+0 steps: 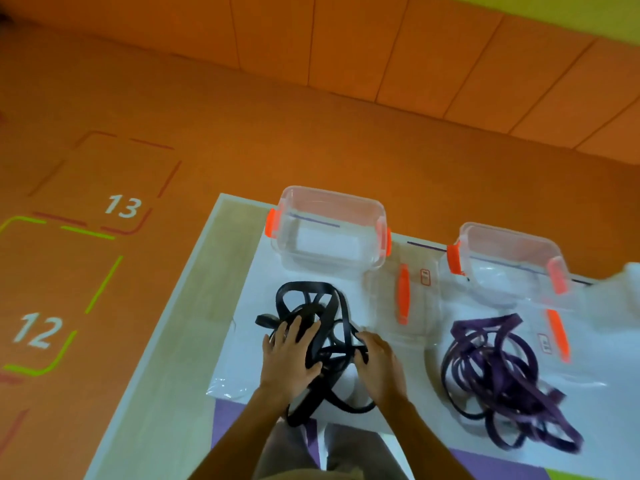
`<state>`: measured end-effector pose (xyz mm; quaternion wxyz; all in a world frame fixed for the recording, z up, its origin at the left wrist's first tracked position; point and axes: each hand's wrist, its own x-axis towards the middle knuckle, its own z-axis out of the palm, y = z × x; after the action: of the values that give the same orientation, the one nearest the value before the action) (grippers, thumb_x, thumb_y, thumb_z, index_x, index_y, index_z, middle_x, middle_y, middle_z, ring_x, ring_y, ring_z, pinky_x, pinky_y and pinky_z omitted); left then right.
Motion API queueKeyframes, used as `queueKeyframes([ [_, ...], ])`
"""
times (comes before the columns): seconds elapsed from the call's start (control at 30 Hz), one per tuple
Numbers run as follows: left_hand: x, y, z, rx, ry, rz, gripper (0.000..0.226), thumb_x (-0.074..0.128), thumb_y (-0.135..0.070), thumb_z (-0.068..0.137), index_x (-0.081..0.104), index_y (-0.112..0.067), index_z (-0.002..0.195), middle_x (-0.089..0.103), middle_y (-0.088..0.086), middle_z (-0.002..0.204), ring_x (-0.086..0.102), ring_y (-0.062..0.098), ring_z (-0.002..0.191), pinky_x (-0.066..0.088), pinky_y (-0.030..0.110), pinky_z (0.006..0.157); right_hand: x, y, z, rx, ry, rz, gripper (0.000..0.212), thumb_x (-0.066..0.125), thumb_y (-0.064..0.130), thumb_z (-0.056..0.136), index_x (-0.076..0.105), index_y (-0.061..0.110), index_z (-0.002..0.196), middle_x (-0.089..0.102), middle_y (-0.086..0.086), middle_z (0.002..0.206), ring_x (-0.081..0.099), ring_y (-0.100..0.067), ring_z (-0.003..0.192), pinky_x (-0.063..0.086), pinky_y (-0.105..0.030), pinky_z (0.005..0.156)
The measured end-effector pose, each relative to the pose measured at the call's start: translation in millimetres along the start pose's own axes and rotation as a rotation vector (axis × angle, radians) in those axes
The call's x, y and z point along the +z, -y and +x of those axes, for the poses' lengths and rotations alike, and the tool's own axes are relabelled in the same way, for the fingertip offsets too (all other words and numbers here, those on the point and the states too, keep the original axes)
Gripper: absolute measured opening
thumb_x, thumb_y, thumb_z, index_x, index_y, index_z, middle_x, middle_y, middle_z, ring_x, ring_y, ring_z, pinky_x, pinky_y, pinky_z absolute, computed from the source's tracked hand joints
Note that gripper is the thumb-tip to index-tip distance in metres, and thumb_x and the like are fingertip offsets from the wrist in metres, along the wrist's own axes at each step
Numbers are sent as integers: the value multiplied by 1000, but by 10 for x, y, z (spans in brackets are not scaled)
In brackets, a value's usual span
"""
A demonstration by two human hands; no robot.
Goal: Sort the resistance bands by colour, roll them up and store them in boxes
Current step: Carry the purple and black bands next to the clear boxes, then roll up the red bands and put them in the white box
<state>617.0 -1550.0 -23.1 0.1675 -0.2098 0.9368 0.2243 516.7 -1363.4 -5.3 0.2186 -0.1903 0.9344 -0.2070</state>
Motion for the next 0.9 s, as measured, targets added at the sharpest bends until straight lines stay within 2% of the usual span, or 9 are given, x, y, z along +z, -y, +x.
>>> queueKeyframes([
  [0.2, -34, -176, -20, 92, -64, 130, 75, 47, -61, 101, 13, -44, 165, 11, 2, 176, 6, 33, 163, 9, 60, 128, -111, -107, -167, -72, 22, -128, 49, 61, 25, 103, 52, 19, 151, 44, 0, 160, 50, -18, 141, 48, -31, 112],
  [0.3, -61, -382, -41, 155, -76, 164, 72, 46, -58, 102, 13, -46, 165, 11, 1, 177, 6, 31, 163, 8, 59, 129, -210, -181, -247, -96, 11, -127, 48, 62, 22, 101, 55, 19, 148, 51, 1, 155, 54, -18, 138, 48, -29, 110],
  [0.43, -136, -813, -109, 253, -122, 192, 65, 47, -55, 102, 25, -42, 162, 20, 1, 175, 14, 31, 162, 14, 58, 128, -420, -366, -392, -73, -32, -156, 44, 59, 25, 103, 56, 23, 147, 57, 5, 147, 57, -18, 132, 50, -32, 104],
  [0.57, -177, -1413, -220, 343, -125, 265, 61, 45, -53, 101, 30, -42, 159, 25, -2, 171, 21, 29, 158, 17, 57, 127, -756, -712, -655, -11, -122, -148, 39, 57, 30, 103, 59, 24, 142, 61, 7, 141, 60, -17, 128, 51, -33, 98],
  [0.67, -117, -1961, -361, 439, -178, 278, 55, 47, -50, 100, 47, -36, 153, 43, 2, 162, 40, 33, 150, 32, 56, 120, -1064, -1124, -927, 40, -203, -130, 35, 60, 29, 101, 63, 22, 136, 65, 4, 132, 63, -21, 121, 51, -35, 95],
  [0.8, 194, -2827, -625, 503, -200, 236, 47, 64, -41, 98, 60, -28, 144, 54, 4, 155, 47, 33, 147, 36, 54, 120, -1507, -1884, -1445, 106, -290, -121, 30, 67, 26, 96, 69, 19, 126, 68, 1, 126, 66, -24, 114, 56, -37, 86],
  [0.9, 472, -3542, -866, 553, -206, 247, 47, 73, -38, 92, 68, -23, 136, 62, 7, 146, 55, 35, 139, 43, 53, 115, -1834, -2541, -1915, 163, -344, -136, 25, 66, 27, 95, 71, 21, 119, 69, 1, 120, 66, -26, 110, 52, -36, 84],
])
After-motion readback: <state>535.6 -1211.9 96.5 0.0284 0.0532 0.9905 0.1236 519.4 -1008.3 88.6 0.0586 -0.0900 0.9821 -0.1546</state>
